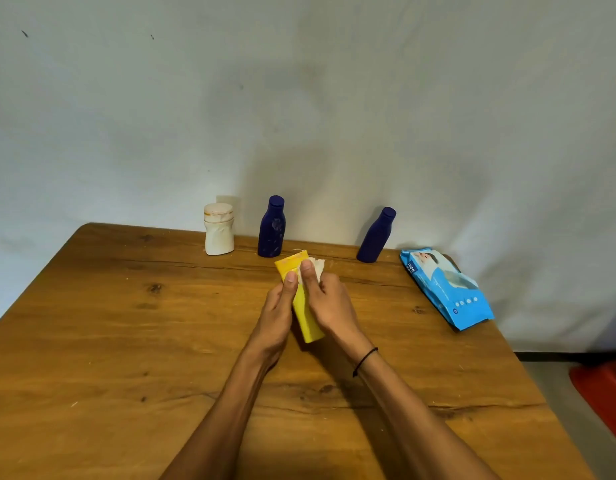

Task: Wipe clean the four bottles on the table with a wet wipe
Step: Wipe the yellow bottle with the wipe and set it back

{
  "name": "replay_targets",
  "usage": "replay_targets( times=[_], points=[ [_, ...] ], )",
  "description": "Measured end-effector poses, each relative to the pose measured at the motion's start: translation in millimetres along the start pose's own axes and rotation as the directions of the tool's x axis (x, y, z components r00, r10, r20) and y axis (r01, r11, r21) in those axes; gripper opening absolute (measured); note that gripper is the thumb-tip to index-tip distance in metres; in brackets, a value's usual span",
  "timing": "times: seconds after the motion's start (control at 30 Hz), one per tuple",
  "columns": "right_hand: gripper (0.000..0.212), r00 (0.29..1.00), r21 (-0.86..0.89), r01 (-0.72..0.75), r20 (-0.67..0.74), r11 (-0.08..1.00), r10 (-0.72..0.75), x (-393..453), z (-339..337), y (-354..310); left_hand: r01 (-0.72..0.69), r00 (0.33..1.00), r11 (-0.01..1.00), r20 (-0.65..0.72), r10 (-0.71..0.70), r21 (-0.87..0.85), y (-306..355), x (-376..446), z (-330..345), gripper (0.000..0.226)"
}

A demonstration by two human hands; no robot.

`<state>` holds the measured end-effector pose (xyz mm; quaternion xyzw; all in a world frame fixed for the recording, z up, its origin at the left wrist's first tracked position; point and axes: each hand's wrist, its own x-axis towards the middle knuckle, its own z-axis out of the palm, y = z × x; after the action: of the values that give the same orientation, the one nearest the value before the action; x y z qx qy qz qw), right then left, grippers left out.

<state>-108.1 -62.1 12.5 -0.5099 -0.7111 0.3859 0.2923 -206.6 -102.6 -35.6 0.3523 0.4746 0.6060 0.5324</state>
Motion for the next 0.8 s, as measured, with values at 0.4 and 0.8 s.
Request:
replay_targets(
  times=[0.4,0.8],
  points=[
    [0.061,0.983,0.220,-0.111,0.170,0.969,0.074,2,-17,-16,-0.008,1.000,0.997,-0.022,0.006,-0.081,-3,0,3,0.063],
    [0.053,0.948,-0.021,0.119,0.300,0.993,-0.107,-39,13,18,-0.044,0.853,0.976,-0.517,-0.074,-0.213,-10,17,-18,0.109]
  ],
)
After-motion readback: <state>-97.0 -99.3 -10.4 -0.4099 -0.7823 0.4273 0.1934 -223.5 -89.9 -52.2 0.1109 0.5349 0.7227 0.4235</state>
